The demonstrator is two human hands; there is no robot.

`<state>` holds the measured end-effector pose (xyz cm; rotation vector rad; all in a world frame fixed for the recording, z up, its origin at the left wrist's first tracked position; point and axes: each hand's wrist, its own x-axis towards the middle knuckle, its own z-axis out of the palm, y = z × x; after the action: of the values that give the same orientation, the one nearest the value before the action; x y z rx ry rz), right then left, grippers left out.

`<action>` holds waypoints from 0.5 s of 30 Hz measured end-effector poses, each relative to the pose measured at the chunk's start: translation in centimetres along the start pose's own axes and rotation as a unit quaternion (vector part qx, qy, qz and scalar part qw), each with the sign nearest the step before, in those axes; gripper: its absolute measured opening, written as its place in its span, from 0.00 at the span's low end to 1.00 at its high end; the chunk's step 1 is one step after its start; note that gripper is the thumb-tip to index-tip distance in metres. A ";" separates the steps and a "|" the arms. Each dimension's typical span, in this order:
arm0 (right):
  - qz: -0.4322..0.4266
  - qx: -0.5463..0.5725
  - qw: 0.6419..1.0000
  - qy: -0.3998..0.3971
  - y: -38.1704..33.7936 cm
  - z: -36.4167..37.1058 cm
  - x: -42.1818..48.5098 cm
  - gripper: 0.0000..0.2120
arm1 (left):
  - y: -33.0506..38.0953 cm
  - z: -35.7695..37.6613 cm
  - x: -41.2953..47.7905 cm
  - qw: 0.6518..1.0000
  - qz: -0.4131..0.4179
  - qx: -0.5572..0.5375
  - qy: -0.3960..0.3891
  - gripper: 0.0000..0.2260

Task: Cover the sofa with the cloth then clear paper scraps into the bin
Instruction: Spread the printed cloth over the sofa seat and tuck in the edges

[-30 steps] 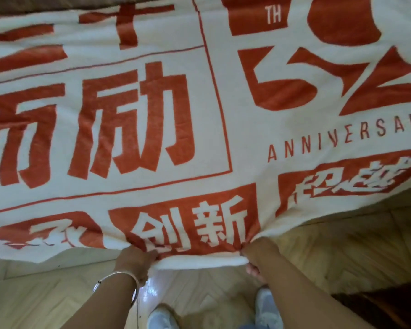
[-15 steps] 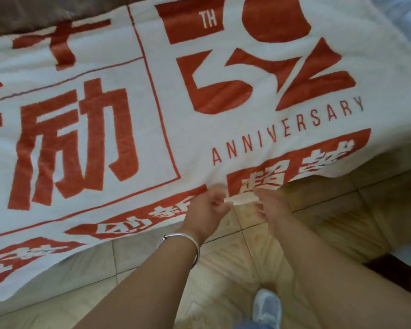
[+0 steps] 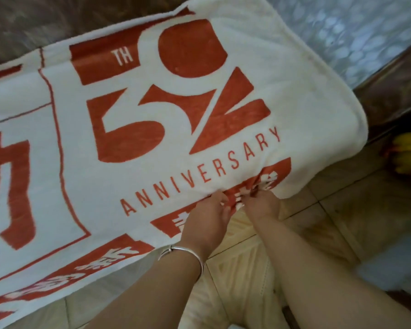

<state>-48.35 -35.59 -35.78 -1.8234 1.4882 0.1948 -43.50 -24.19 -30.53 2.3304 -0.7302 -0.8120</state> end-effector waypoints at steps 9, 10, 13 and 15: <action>0.113 0.213 0.963 0.121 0.2 -10.5 4.0 0.17 | 8.2 -0.4 4.1 0.978 0.172 0.104 0.048 0.16; 0.113 0.239 0.956 0.127 0.3 -12.0 4.6 0.19 | 9.1 -0.2 4.6 0.976 0.178 0.116 0.054 0.18; 0.106 0.221 0.964 0.106 -0.1 -15.4 6.4 0.20 | 11.6 0.2 6.2 0.974 0.173 0.140 0.046 0.21; 0.101 0.120 0.984 0.088 -0.6 -16.8 7.0 0.20 | 12.7 0.7 6.9 0.978 0.148 0.146 0.022 0.23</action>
<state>-51.24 -51.60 -27.62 -1.5299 1.7401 -0.0492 -43.27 -37.70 -25.28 2.3993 -1.2124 -0.5481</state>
